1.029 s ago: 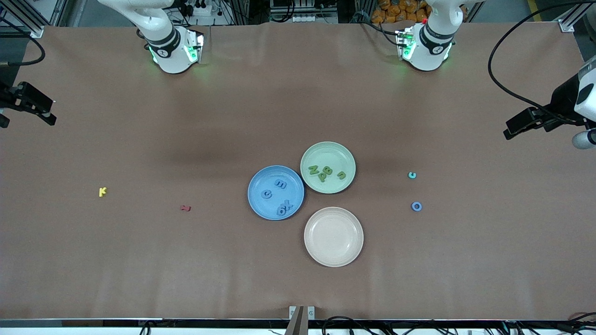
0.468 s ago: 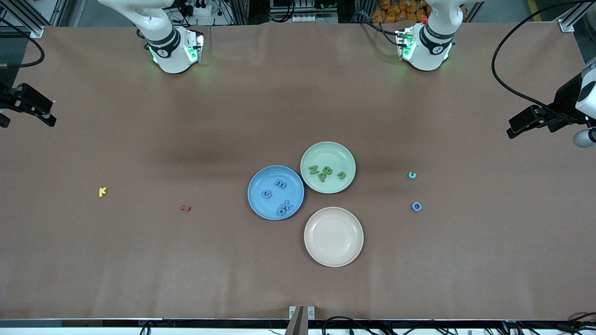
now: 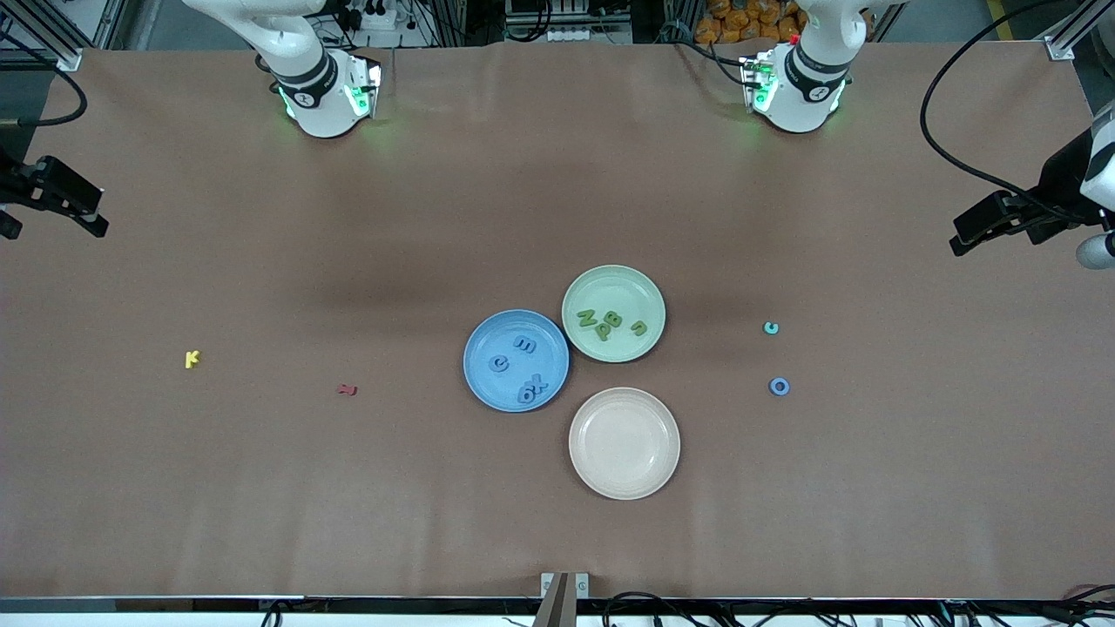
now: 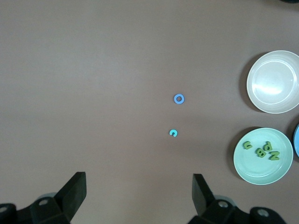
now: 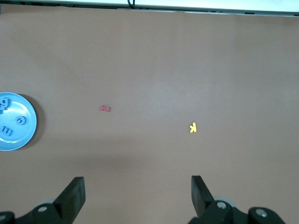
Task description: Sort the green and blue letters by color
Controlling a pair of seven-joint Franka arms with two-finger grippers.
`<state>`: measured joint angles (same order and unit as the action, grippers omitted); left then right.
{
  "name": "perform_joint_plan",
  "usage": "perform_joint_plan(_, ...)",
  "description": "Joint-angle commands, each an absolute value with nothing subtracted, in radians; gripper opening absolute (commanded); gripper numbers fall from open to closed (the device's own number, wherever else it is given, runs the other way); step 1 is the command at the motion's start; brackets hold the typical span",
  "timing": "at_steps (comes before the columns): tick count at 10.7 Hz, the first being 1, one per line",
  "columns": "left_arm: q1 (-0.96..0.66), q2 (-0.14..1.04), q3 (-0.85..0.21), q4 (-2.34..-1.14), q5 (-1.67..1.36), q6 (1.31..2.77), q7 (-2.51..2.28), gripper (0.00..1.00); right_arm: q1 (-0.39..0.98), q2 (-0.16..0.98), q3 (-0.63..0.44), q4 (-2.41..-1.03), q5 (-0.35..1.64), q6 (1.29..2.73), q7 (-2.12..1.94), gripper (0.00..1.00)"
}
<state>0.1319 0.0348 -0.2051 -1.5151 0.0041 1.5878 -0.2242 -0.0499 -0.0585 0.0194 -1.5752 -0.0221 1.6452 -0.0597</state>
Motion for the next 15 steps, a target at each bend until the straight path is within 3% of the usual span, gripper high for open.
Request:
perform_joint_plan(1,0.135,0.021,-0.212,-1.513,-0.002,1.588,-0.215,1.0,-0.051,-0.06,0.025,-1.571,-0.02,1.652,-0.04,1.0)
perform_joint_plan(15,0.137,0.023,-0.206,-1.513,0.002,1.588,-0.206,1.0,-0.028,-0.051,0.025,-1.542,-0.02,1.596,0.034,1.0)
